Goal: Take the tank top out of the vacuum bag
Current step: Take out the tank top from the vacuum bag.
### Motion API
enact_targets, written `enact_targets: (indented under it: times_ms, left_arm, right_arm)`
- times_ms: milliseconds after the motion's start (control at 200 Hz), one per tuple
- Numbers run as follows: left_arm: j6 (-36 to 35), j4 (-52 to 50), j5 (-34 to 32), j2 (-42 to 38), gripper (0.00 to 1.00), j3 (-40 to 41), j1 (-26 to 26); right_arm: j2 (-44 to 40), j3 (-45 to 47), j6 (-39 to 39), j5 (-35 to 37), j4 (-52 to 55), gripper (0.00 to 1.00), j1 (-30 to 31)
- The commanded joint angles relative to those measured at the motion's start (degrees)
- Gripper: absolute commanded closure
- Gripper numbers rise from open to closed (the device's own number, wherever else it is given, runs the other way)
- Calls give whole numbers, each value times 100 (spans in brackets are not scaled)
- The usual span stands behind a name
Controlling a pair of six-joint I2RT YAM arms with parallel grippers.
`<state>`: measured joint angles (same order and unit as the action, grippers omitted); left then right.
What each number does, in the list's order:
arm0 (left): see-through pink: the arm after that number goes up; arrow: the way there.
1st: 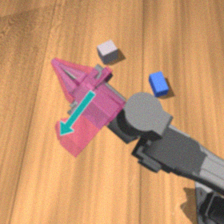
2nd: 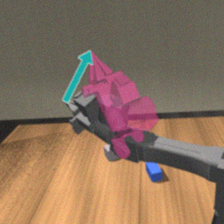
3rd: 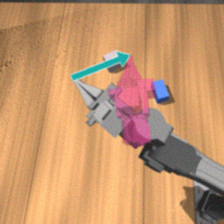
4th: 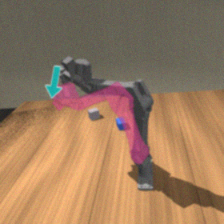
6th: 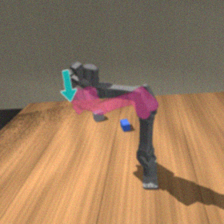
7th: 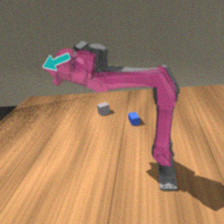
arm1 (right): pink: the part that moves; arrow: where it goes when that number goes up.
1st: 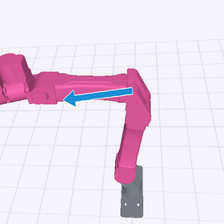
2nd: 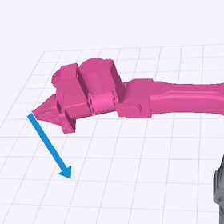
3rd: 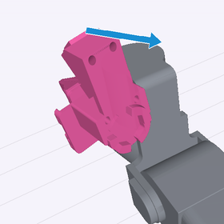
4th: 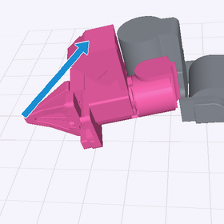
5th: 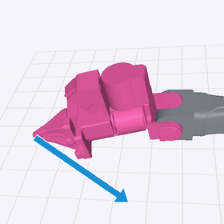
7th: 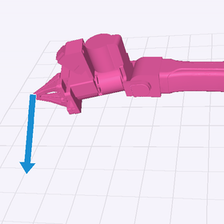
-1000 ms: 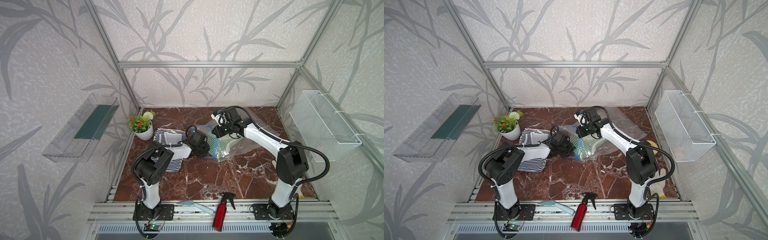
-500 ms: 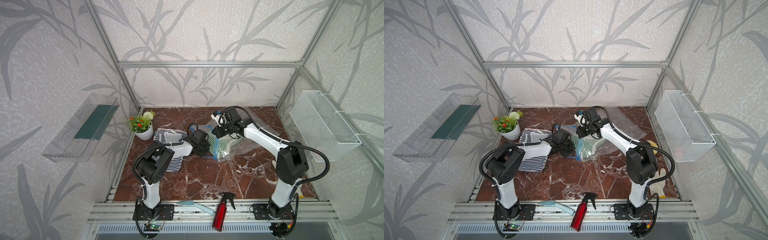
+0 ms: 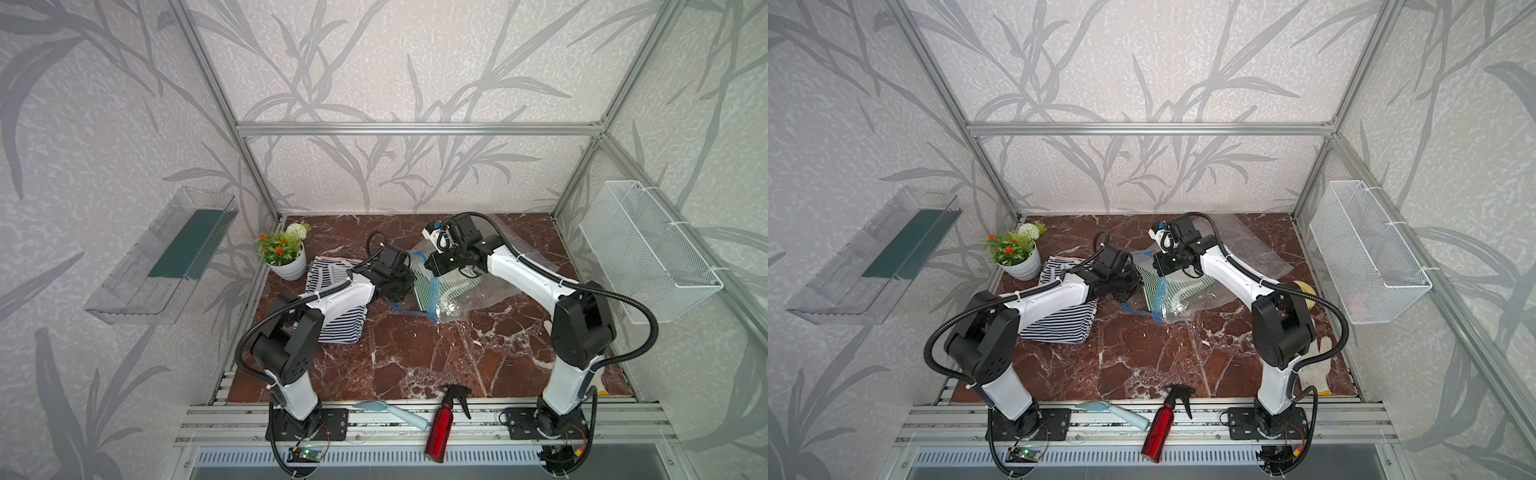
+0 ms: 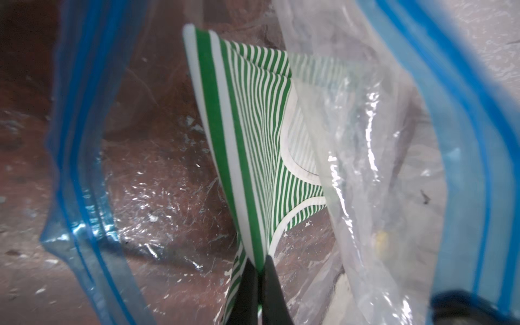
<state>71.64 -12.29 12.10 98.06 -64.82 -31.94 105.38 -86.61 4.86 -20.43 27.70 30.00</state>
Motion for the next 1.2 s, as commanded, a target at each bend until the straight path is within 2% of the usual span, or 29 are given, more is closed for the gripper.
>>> enact_targets:
  times_ms: [0, 335, 815, 1194]
  left_arm:
    - [-94, -507, 21, -360, 100, -59, 166]
    - [-160, -546, 93, -862, 100, 602, 488]
    - [-732, -941, -44, -686, 100, 676, 580]
    - [-964, -966, -76, -648, 77, 742, 592]
  right_arm:
    - [87, -201, -37, 20, 165, 100, -33]
    - [166, -247, -29, -5, 217, 100, -33]
    - [204, -267, -42, -37, 239, 100, -37]
    - [243, -286, -54, -53, 259, 100, -36]
